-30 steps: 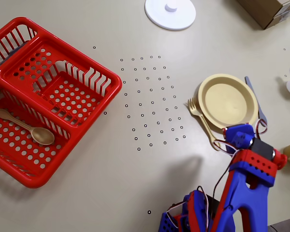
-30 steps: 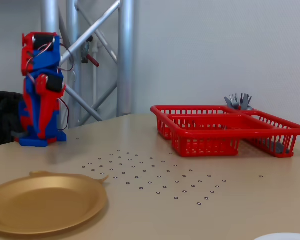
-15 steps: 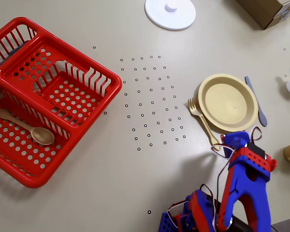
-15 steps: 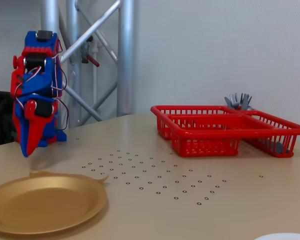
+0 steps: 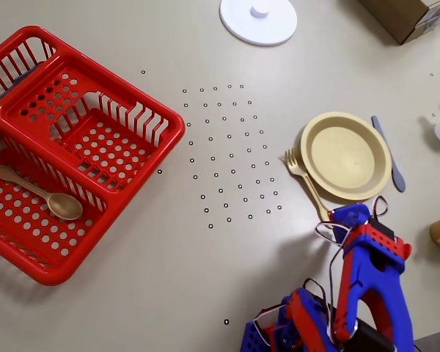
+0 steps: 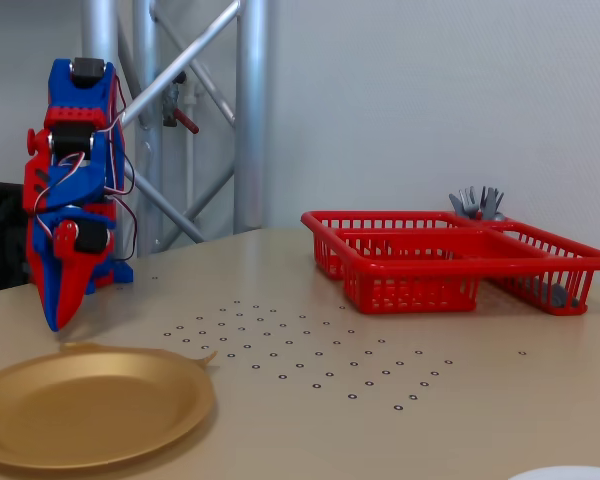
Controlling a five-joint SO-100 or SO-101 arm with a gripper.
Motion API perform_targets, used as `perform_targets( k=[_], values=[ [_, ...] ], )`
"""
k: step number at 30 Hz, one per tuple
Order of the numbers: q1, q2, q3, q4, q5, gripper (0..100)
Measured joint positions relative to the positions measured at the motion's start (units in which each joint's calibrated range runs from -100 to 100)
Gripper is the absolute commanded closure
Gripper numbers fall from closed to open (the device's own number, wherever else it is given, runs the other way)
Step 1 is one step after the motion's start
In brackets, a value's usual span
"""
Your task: Push the fork on the left side of the plate
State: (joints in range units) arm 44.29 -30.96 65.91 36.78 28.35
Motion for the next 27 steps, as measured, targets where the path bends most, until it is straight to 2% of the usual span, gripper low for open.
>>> perform_targets(
  k=[10,27],
  values=[
    [2.0,2.9,1.5,-2.3,2.9,100],
    [2.5,8.1,0.5,-8.0,2.4,100]
  ],
)
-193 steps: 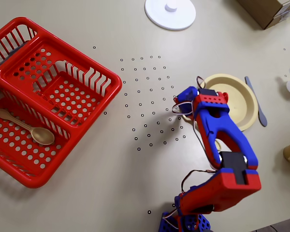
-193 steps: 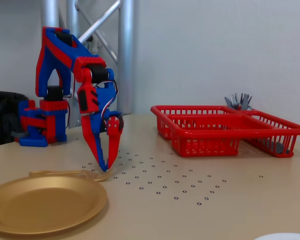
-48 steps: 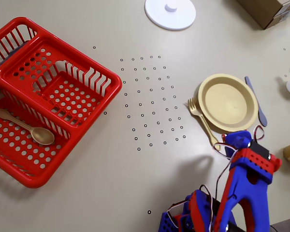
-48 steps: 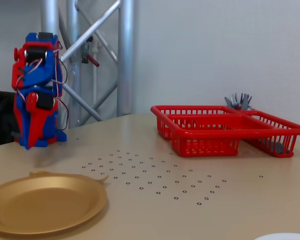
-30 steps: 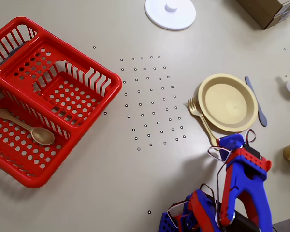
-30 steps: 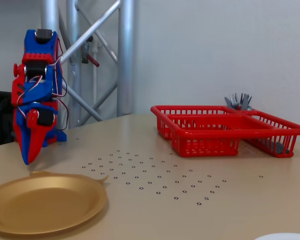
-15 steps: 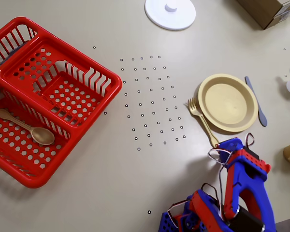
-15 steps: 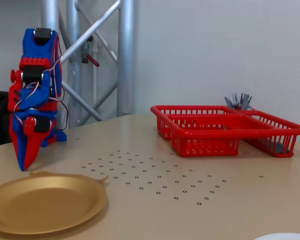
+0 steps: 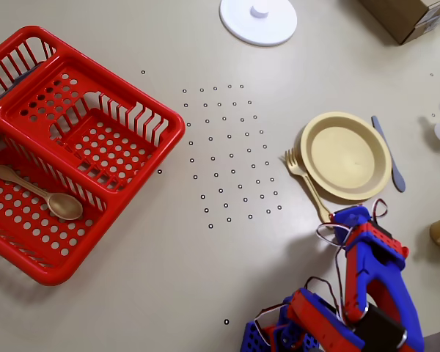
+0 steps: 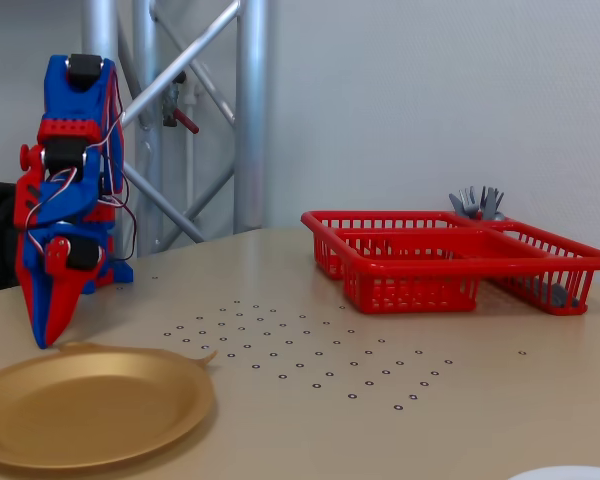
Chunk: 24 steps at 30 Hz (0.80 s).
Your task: Push the fork on the left side of the plate
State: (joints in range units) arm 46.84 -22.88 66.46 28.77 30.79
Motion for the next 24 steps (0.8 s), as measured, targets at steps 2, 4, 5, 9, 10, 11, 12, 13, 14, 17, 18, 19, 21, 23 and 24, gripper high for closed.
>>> perform_targets(
  k=[2,4,5,9,10,11,12,13,14,17,18,19,21,23,24],
  values=[
    [-0.4,0.3,-0.1,-0.4,-0.2,100],
    [-0.4,0.7,-0.1,-0.7,-0.2,100],
    [-0.4,0.7,-0.1,-0.7,-0.2,100],
    [-0.4,0.6,0.0,-0.8,-0.2,100],
    [-0.4,0.6,0.0,-0.8,-0.2,100],
    [-0.4,0.6,0.0,-0.8,-0.2,100],
    [-0.4,0.6,0.0,-0.8,-0.1,100],
    [-0.4,0.6,0.1,-0.8,-0.1,100],
    [-0.4,0.6,0.1,-0.8,-0.1,100],
    [-0.4,0.2,1.0,-0.9,-0.1,100],
    [-0.4,-0.1,1.5,-0.9,-0.1,100],
    [-0.4,-0.2,2.0,-0.9,0.1,100],
    [-0.5,-0.2,2.3,-0.9,0.3,100],
    [-0.5,-0.2,2.3,-0.9,0.3,100],
    [-0.5,-0.2,2.3,-0.9,0.3,100]
  ],
)
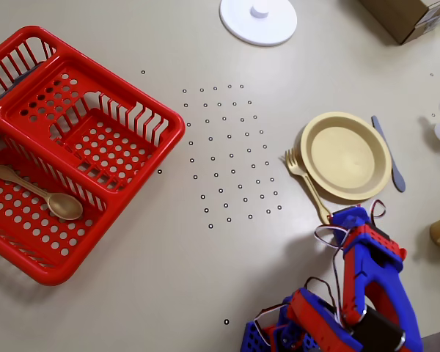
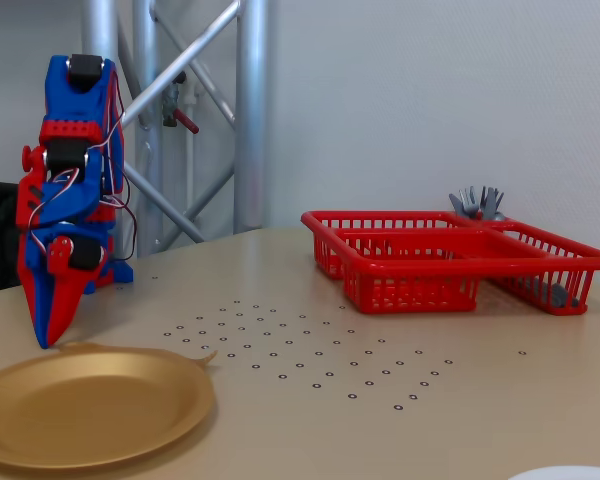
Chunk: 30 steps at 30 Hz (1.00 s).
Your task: Push the fork on the left side of the plate
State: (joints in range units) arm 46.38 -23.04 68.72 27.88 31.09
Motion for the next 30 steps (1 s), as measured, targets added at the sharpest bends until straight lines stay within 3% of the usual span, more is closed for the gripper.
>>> perform_targets(
  k=[30],
  values=[
    [-4.9,5.9,-5.5,0.0,-3.4,100]
  ],
)
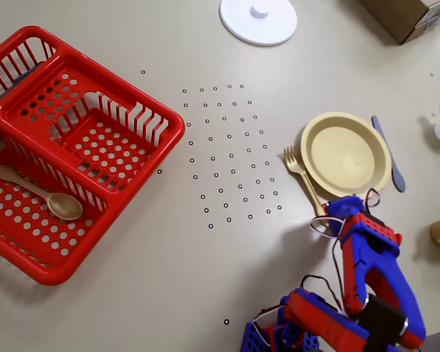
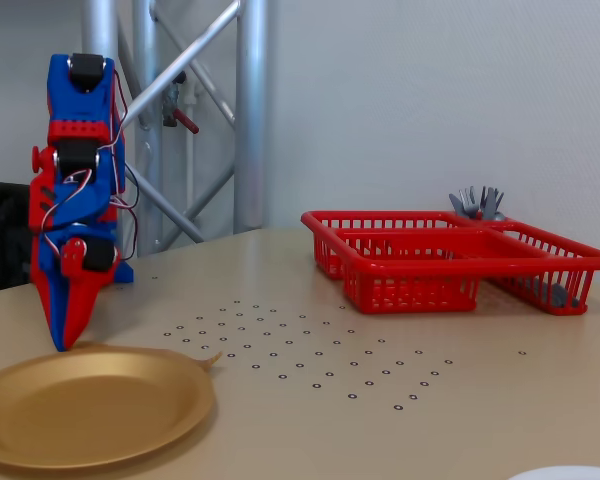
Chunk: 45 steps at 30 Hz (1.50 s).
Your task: Push the fork on the left side of the plate
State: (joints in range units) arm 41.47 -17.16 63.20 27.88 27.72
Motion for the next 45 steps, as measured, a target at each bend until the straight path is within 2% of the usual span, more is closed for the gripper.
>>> perform_targets(
  k=[11,21,34,45],
  values=[
    [-1.8,4.4,-5.6,0.0,-1.8,100],
    [-1.1,3.2,-6.8,1.2,0.3,100],
    [1.9,-8.9,3.8,6.6,3.4,100],
    [1.1,-11.4,5.9,7.5,2.0,100]
  ],
)
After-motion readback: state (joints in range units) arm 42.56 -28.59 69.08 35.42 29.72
